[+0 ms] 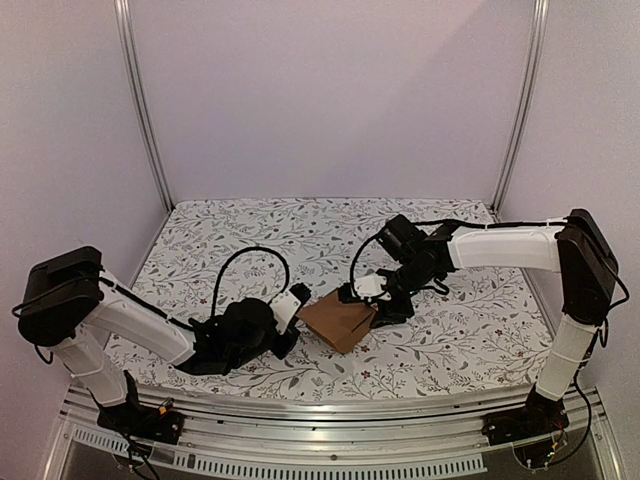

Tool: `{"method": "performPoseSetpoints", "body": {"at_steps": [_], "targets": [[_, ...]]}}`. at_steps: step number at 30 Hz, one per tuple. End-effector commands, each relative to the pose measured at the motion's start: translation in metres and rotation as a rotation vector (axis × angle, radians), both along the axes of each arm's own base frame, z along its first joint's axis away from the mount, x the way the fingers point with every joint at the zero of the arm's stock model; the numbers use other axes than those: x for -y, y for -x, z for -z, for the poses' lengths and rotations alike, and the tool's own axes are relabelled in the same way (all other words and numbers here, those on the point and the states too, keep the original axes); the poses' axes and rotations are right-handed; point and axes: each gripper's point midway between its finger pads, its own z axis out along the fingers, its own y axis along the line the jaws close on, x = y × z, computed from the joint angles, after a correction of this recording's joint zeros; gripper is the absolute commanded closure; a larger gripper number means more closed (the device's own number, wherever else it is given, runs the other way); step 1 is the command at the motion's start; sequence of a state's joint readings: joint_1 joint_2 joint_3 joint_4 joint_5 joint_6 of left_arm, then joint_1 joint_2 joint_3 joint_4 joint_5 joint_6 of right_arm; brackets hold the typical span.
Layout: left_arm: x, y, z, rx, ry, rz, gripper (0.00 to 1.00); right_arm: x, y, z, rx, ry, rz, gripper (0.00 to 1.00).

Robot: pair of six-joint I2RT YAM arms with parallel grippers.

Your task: Fold the paper box

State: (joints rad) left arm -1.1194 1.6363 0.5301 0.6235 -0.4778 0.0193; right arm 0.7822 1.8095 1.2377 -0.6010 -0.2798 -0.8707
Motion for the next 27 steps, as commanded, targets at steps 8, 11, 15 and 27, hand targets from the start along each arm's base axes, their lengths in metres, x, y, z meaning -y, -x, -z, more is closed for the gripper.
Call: {"method": "performPoseSetpoints", "body": {"at_steps": [8,11,15,27], "targets": [[0.008,0.023,0.019,-0.173,0.095,0.011,0.95,0.004,0.016,0.011,-0.091,0.032,0.009,0.42],[0.012,0.025,0.02,-0.201,0.12,0.016,0.95,0.004,0.017,0.011,-0.098,0.035,0.013,0.42],[0.013,0.027,0.026,-0.231,0.134,-0.001,0.96,0.004,0.017,0.011,-0.099,0.034,0.017,0.42],[0.02,0.033,0.016,-0.321,0.154,-0.031,0.95,0.001,0.019,0.012,-0.124,0.029,0.021,0.42]]}}
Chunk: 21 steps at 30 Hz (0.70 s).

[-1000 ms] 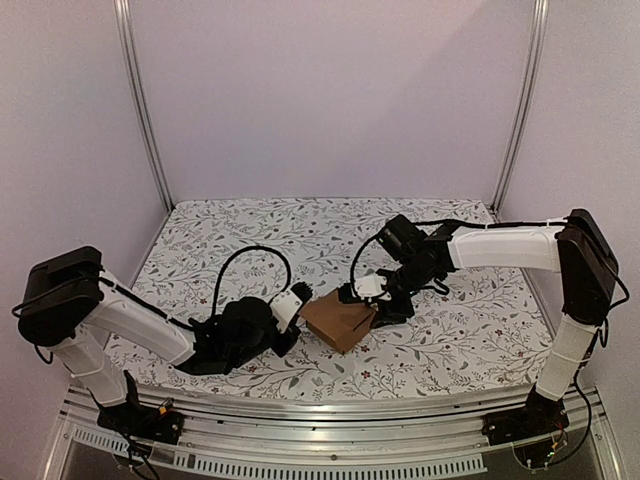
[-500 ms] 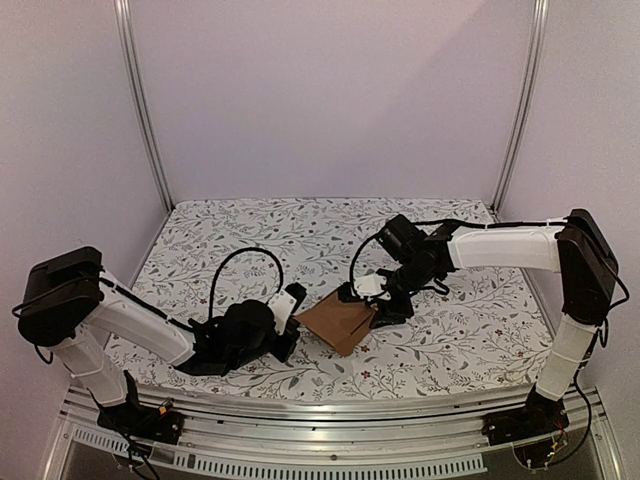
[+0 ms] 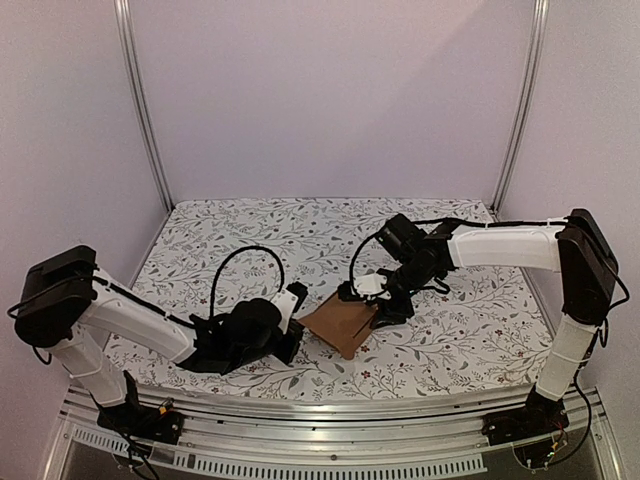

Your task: Fold the paper box

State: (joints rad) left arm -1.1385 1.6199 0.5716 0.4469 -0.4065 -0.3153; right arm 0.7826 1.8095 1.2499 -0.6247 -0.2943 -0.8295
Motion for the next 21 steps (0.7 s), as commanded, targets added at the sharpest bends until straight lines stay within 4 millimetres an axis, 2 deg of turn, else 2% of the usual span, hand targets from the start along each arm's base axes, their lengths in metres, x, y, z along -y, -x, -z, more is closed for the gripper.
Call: {"method": "performPoseSetpoints", "body": {"at_steps": [1,5,11,17,21], "targets": [[0.013,0.015,0.005,-0.065,0.006,0.046,0.94,0.001,0.016,0.016,-0.089,0.034,-0.01,0.42],[0.014,0.016,0.023,-0.085,-0.004,0.039,0.94,0.0,0.018,0.016,-0.092,0.037,-0.016,0.42],[0.016,0.017,0.035,-0.074,0.021,0.022,0.91,-0.001,0.031,0.012,-0.094,0.034,-0.052,0.41],[0.019,0.02,0.036,-0.043,0.057,0.028,0.9,-0.009,0.053,0.005,-0.014,0.05,-0.171,0.38],[0.016,0.021,0.033,-0.034,0.053,0.025,0.9,-0.013,0.055,0.0,0.042,0.064,-0.209,0.36]]}}
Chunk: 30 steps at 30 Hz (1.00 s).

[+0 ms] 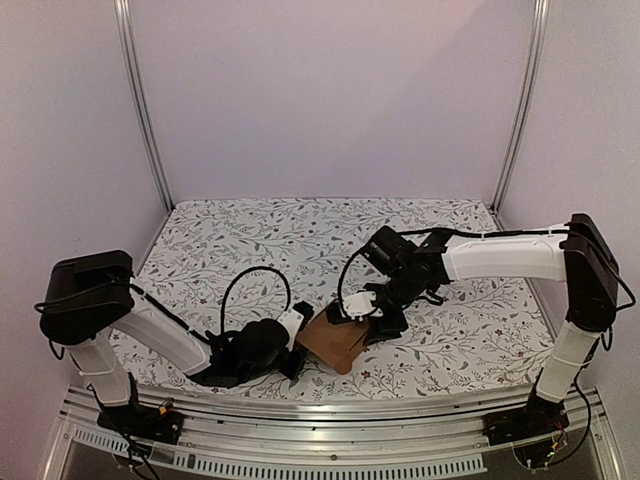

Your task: Fold the paper box

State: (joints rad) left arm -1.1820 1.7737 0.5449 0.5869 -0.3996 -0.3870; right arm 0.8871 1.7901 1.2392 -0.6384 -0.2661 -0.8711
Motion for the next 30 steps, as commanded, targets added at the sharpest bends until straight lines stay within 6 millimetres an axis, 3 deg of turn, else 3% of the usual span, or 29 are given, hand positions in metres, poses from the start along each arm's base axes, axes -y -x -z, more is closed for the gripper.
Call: {"method": "performPoseSetpoints", "body": {"at_steps": [1,6,11,16,24,30], "targets": [[0.004,0.006,-0.007,0.021,0.03,0.015,0.89,0.004,0.019,-0.001,0.017,0.043,-0.076,0.36],[-0.012,0.02,-0.008,-0.008,-0.043,0.051,0.84,0.009,0.015,-0.013,0.057,0.046,-0.072,0.35],[-0.023,0.043,-0.007,-0.069,-0.077,0.122,0.78,0.004,0.03,-0.028,0.064,0.019,-0.113,0.33],[-0.036,0.063,-0.01,-0.092,-0.097,0.157,0.73,-0.003,0.046,-0.02,0.118,0.05,-0.197,0.33],[-0.062,0.046,-0.046,0.071,-0.129,0.075,0.61,-0.018,0.062,-0.001,0.174,0.083,-0.281,0.38],[-0.058,0.043,-0.043,0.117,-0.16,0.11,0.58,-0.025,0.062,0.002,0.171,0.052,-0.249,0.44]]}}
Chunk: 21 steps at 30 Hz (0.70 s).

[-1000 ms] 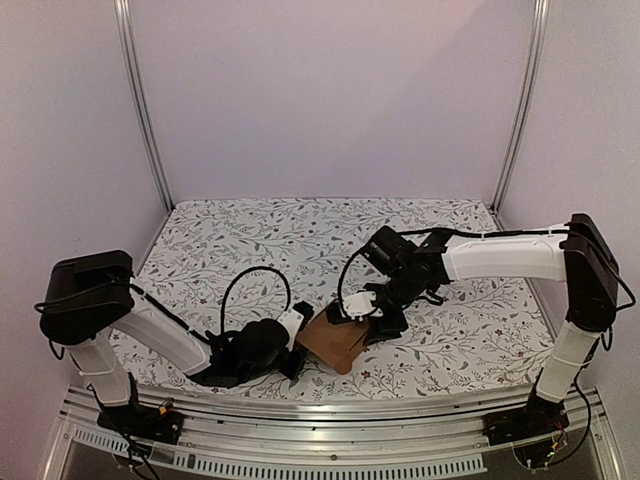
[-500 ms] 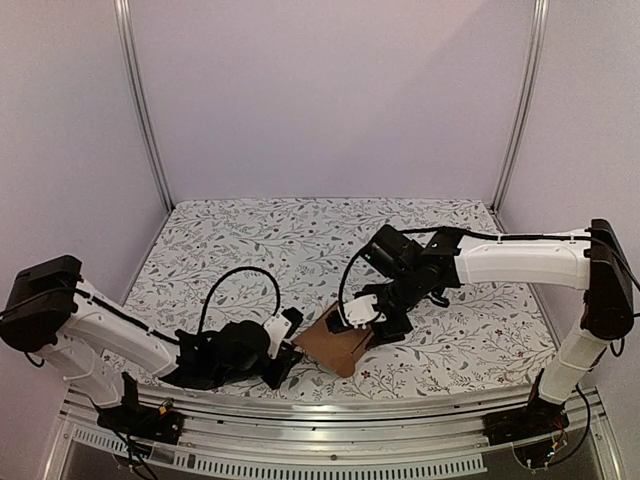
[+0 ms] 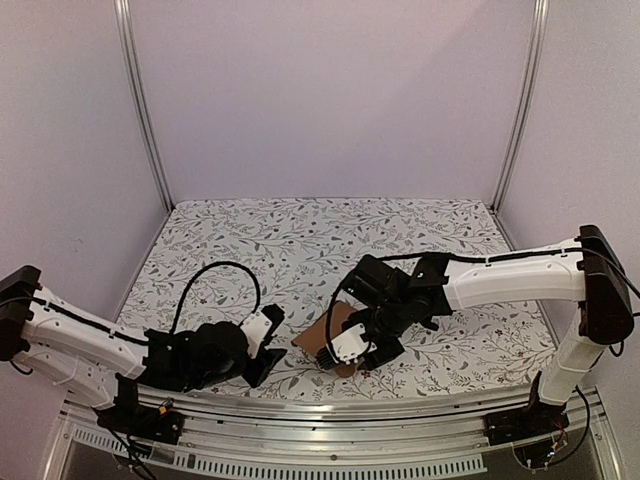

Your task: Fold the paper box

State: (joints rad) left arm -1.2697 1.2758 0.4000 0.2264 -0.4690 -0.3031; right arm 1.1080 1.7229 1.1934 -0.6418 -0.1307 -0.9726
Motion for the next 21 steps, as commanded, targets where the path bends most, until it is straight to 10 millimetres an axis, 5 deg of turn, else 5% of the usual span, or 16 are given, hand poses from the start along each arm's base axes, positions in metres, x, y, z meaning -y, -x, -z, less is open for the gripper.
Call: {"method": "performPoseSetpoints", "body": {"at_steps": [1,11,21], "targets": [[-0.002,0.003,0.015,0.034,-0.086,0.042,0.58,-0.005,-0.003,0.009,0.009,-0.011,0.02,0.46],[0.025,-0.002,0.03,0.049,-0.089,0.083,0.59,-0.012,-0.013,0.016,0.013,-0.04,0.125,0.67],[0.03,-0.011,0.028,0.092,-0.082,0.074,0.6,-0.008,-0.016,0.023,0.031,-0.035,0.156,0.68]]}}
